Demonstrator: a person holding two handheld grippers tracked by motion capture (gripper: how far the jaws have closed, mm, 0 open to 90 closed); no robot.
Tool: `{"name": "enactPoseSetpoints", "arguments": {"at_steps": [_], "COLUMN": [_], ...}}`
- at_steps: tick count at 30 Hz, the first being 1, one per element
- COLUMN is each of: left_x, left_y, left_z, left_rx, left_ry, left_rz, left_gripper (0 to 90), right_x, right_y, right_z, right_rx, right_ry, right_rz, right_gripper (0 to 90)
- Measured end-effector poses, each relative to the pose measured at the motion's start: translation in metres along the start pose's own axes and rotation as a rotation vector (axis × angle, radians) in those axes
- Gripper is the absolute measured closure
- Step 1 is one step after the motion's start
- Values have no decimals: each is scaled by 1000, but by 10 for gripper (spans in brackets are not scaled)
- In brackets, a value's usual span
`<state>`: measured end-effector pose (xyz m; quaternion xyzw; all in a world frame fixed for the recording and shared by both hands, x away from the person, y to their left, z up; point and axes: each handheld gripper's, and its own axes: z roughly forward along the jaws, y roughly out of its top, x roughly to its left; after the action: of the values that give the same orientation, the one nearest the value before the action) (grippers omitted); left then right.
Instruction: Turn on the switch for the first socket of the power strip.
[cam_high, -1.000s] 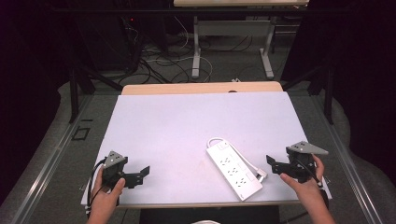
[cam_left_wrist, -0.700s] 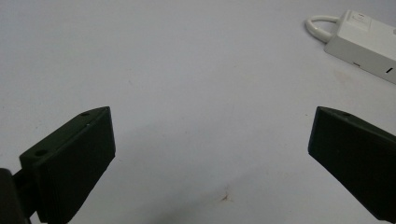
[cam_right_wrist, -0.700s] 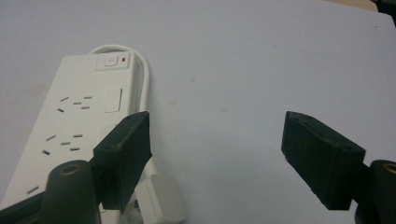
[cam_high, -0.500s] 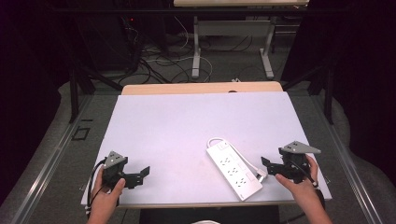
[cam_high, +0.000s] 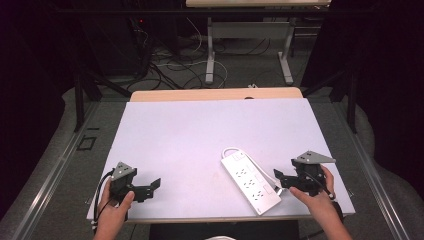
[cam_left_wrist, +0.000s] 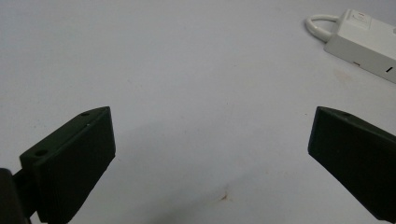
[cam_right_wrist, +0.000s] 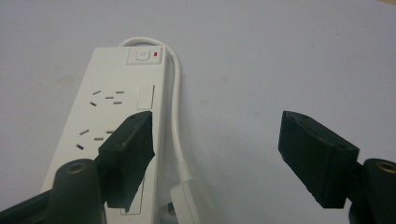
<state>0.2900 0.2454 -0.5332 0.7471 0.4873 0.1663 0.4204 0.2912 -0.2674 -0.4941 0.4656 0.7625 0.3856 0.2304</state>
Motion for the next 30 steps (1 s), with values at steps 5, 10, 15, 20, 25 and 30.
{"name": "enactPoseSetpoints", "arguments": {"at_steps": [5, 10, 15, 20, 25, 30], "left_x": [0, 0, 0, 0, 0, 0], "left_y": [0, 0, 0, 0, 0, -1], "left_z": [0, 0, 0, 0, 0, 1], "left_rx": [5, 5, 3, 3, 4, -1], "left_ry": [-1, -2, 0, 0, 0, -1], "left_rz": [7, 7, 7, 10, 8, 9], "left_gripper": [5, 6, 6, 6, 6, 6], "right_x": [4, 7, 10, 12, 15, 18], "right_y": [1, 2, 3, 3, 4, 4], "right_z": [3, 4, 5, 7, 7, 9], "right_rx": [6, 20, 28, 32, 34, 34], "right_ry": [11, 24, 35, 46, 62, 69], "right_rz": [-5, -4, 0, -15, -20, -26], "right_gripper": [278, 296, 298, 309, 332, 338]}}
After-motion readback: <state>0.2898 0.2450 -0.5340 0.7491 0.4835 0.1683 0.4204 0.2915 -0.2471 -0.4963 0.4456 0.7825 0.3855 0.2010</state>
